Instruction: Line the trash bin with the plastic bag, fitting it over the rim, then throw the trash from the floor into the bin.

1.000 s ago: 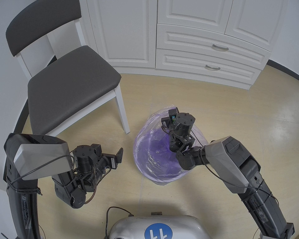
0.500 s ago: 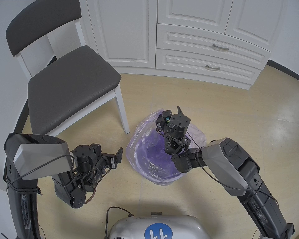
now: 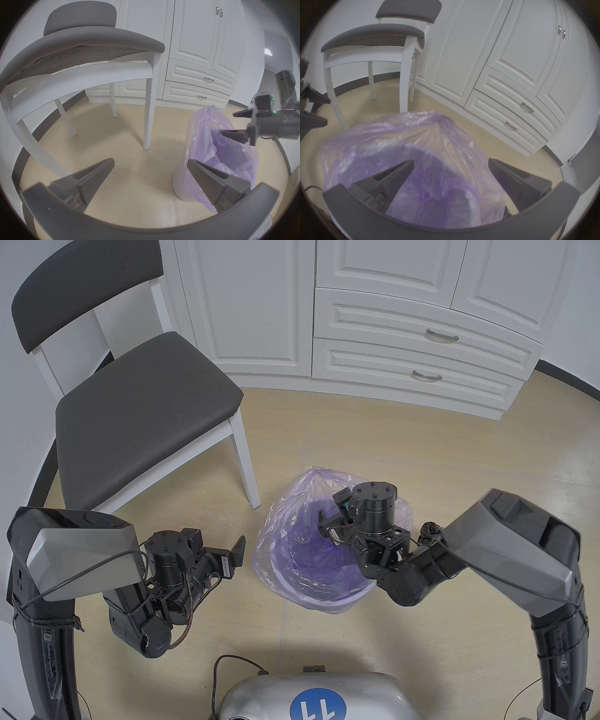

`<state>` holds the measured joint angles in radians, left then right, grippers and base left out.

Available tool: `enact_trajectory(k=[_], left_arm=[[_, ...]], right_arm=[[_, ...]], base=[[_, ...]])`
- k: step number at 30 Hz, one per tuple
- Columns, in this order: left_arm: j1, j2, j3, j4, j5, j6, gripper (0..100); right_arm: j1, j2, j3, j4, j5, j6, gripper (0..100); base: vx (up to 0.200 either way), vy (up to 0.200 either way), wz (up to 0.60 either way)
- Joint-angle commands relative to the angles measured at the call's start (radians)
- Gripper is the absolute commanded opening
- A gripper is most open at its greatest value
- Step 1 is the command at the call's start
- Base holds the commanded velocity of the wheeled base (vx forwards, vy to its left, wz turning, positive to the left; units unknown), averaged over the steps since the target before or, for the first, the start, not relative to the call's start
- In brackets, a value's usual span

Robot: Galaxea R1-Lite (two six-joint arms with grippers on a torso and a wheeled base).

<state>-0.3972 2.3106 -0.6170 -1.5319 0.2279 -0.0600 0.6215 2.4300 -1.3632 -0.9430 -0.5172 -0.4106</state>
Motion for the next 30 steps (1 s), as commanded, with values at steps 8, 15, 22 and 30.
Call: enact_trajectory(k=[8, 15, 22, 30], left_arm=[[-0.028, -0.017, 0.0, -0.001, 0.001, -0.031, 100], [-0.123, -0.111, -0.072, 0.087, 0.004, -0.052, 100], [-0.181, -0.126, -0.283, 0.414, 0.002, -0.063, 100], [-0.132, -0.042, -0.352, 0.469, 0.014, -0.061, 100]], right_arm=[[-0.009, -0.315, 0.546, -0.132, 0.034, 0.463, 100], [-0.062, -0.267, 0.495, -0.117, 0.008, 0.684, 100], [-0.105, -0.167, 0.372, -0.109, 0.006, 0.725, 100], [-0.174, -0.166, 0.196, 0.19, 0.008, 0.86, 100]], base=[[0.0, 0.0, 0.0], [0.0, 0.0, 0.0], [0.0, 0.0, 0.0], [0.0, 0.0, 0.0]])
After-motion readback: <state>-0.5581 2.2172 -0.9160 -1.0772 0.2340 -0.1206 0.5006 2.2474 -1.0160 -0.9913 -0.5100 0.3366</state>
